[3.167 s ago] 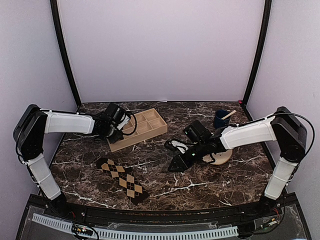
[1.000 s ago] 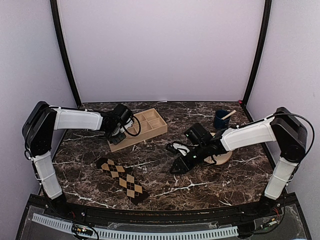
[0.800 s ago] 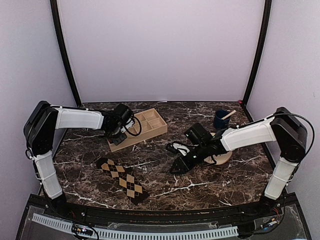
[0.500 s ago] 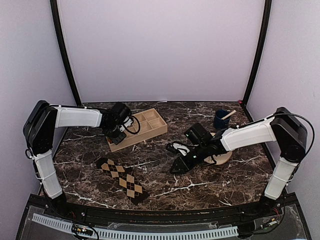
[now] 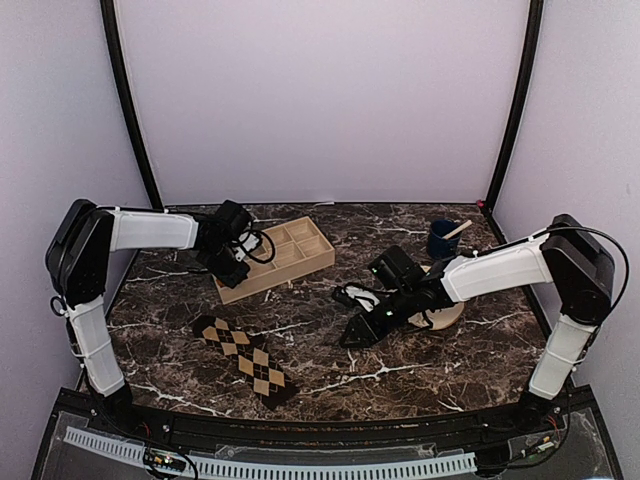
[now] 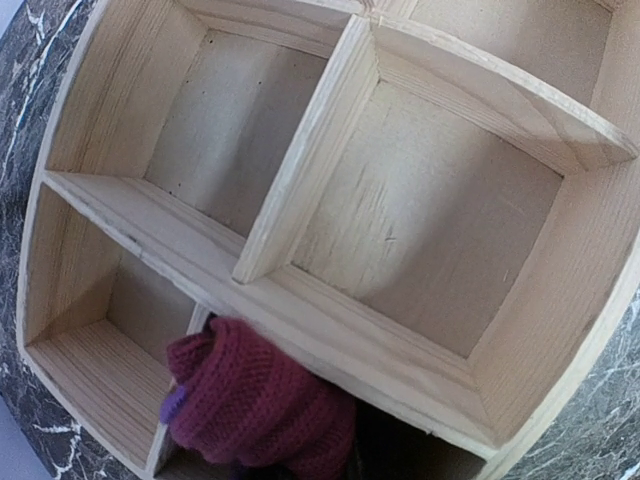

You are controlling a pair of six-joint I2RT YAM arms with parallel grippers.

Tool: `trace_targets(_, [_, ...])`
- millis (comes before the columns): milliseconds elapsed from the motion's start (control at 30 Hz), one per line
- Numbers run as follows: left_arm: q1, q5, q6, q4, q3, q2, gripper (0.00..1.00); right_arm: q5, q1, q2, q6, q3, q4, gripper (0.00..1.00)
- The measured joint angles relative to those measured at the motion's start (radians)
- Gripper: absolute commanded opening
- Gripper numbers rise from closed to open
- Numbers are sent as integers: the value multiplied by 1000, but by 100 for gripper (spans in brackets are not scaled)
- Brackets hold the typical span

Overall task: Roll the socks
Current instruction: Place the sock in the storage box.

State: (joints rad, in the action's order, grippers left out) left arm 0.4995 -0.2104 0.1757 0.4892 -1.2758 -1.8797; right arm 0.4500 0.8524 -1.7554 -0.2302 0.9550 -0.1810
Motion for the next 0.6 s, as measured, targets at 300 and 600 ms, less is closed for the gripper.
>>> trace_targets(300, [-39, 91, -19, 1, -5, -10, 0, 0, 0, 0, -2, 0, 0, 42])
trace_targets(600, [-91, 192, -48, 12, -18, -28, 10, -2, 0, 0, -7, 0, -4, 42])
